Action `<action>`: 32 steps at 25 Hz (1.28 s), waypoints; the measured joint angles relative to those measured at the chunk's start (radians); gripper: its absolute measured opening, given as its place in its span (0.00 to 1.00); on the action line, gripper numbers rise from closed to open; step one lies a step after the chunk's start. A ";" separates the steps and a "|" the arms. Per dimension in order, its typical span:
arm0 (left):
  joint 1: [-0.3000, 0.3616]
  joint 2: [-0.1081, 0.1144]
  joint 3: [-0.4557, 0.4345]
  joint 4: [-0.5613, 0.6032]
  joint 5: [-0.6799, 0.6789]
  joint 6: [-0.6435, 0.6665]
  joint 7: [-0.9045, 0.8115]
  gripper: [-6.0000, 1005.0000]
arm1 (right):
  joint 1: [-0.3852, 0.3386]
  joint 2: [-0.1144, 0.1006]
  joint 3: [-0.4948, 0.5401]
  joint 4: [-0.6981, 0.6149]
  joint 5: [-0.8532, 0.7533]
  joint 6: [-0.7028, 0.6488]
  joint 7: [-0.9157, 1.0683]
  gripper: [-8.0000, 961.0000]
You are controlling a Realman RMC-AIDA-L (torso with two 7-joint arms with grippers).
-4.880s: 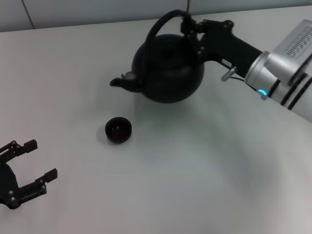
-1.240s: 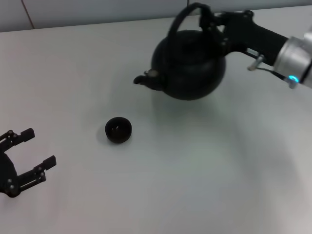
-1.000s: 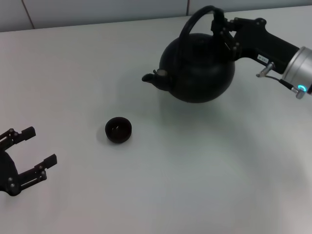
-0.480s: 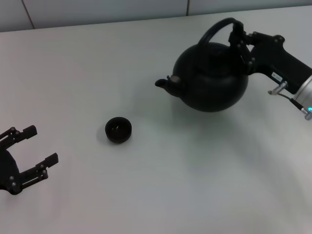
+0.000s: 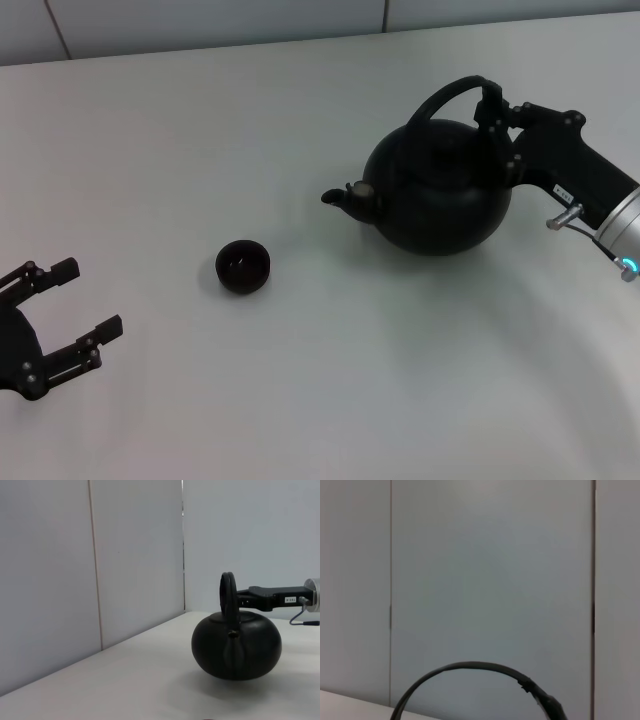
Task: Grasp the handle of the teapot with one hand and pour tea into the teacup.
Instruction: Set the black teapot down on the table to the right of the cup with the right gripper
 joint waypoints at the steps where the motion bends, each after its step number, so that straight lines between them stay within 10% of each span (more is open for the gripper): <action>1: 0.000 0.000 0.000 0.000 0.000 0.001 0.000 0.78 | -0.002 0.000 0.007 0.012 0.000 0.006 -0.018 0.20; 23: 0.009 0.003 -0.008 -0.003 0.000 0.009 0.004 0.78 | -0.006 0.001 0.017 0.058 0.000 0.039 -0.088 0.22; 25: 0.009 0.003 -0.008 -0.002 0.000 0.012 0.005 0.78 | -0.013 0.001 0.017 0.060 0.000 0.031 -0.099 0.45; 32: 0.013 0.003 -0.008 0.002 0.000 0.019 0.005 0.78 | -0.037 0.001 0.029 0.065 0.000 -0.013 -0.102 0.59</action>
